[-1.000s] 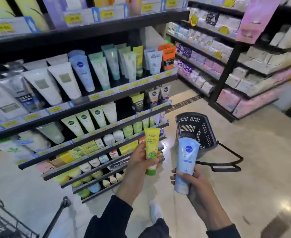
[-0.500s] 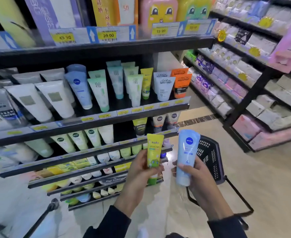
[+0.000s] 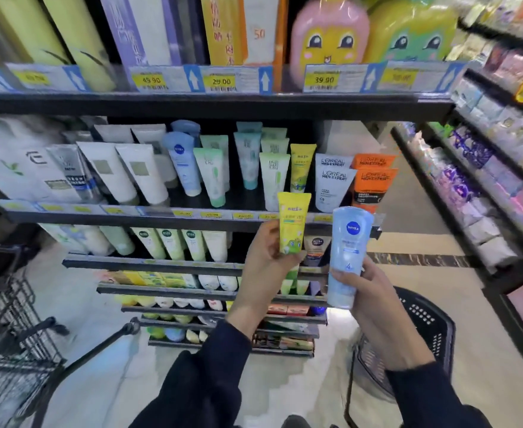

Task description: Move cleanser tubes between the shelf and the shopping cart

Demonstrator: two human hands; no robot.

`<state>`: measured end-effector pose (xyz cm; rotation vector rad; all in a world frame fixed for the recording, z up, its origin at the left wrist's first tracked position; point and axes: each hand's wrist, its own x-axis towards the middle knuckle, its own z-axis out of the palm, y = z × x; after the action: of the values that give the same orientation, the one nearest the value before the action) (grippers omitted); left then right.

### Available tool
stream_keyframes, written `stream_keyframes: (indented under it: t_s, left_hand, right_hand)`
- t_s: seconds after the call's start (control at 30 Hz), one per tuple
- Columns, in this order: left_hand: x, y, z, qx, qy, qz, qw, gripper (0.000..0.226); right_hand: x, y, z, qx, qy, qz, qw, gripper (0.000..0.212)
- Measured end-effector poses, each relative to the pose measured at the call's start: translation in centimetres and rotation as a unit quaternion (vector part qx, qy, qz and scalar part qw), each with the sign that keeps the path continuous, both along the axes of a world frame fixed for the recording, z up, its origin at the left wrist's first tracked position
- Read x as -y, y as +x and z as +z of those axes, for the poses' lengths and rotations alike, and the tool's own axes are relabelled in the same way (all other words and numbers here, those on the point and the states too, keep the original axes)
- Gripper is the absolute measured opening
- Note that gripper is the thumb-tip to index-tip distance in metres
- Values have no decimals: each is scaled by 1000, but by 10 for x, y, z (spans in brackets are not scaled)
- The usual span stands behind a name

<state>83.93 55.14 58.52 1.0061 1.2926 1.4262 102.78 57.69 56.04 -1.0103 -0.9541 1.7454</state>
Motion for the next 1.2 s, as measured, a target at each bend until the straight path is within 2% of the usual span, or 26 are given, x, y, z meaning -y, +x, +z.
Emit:
stream_keyframes:
  t_s: [0.2,0.33,0.43,0.53,0.8,1.2]
  left_hand:
    - [-54,13,12,-84,46,108,989,44]
    - [-86,18,14,-141,67,172,973,48]
    - [-105,22,13,-162,73,200,963,48]
    - [-120,24,8,-197,74,206,956,46]
    - [-137,27,-6,-297,48,217,928,36]
    - [-138,34,-23,-406,-14,221,887,43]
  right_hand:
    - [-26,15,6,-9,15,38,999,53]
    - [-35,23,3,-8,11,39,999,64]
    - [-37,29,1,-4,11,46,999,62]
    - [-37,34,0,3,15,54,998,56]
    - [-41,42,-3,5,10,44,999,59]
    - [-47,45,-9,7,-1,49,999,59]
